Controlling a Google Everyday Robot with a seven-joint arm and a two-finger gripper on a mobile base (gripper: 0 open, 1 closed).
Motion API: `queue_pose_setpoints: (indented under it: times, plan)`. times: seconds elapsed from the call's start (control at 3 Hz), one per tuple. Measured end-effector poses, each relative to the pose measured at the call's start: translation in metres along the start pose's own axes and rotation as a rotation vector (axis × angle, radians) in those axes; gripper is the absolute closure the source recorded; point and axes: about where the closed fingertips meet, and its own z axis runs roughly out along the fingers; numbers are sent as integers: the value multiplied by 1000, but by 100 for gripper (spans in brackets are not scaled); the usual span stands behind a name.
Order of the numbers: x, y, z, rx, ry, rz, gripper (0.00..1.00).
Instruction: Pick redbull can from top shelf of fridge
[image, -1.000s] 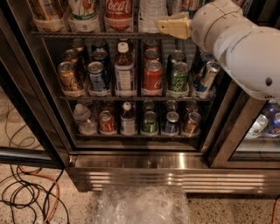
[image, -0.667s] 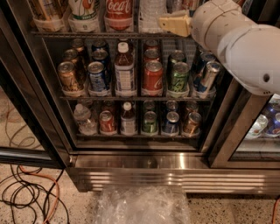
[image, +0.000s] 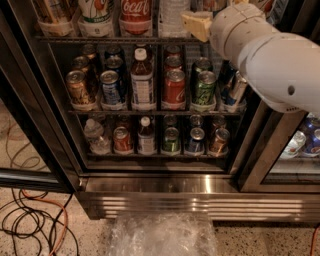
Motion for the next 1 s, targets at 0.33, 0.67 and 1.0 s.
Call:
queue_pose_setpoints:
  times: [0.33, 0.67, 1.0]
  plan:
    - [3, 5, 2, -7, 5, 0, 25]
    - [5, 4, 1, -7, 9, -6, 18]
    - [5, 3, 3, -6, 13, -11, 12]
